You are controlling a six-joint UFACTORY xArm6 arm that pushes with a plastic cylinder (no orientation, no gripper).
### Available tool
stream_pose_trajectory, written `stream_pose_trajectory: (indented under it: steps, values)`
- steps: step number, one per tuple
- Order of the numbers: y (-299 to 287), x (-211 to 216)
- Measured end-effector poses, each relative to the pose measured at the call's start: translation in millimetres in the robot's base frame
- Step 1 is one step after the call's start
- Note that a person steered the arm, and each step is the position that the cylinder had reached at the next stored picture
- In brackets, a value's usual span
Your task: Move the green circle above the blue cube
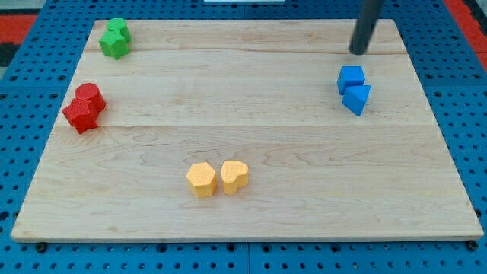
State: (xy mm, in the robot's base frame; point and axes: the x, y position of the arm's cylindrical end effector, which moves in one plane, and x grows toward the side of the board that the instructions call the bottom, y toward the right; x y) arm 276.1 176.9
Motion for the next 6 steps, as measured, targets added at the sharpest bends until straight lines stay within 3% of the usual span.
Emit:
stream_pose_trajectory:
  steps: [2, 5, 6]
  values:
    - [-104.0, 57.8]
    - [-281.0, 50.0]
    - [-380.9, 51.3]
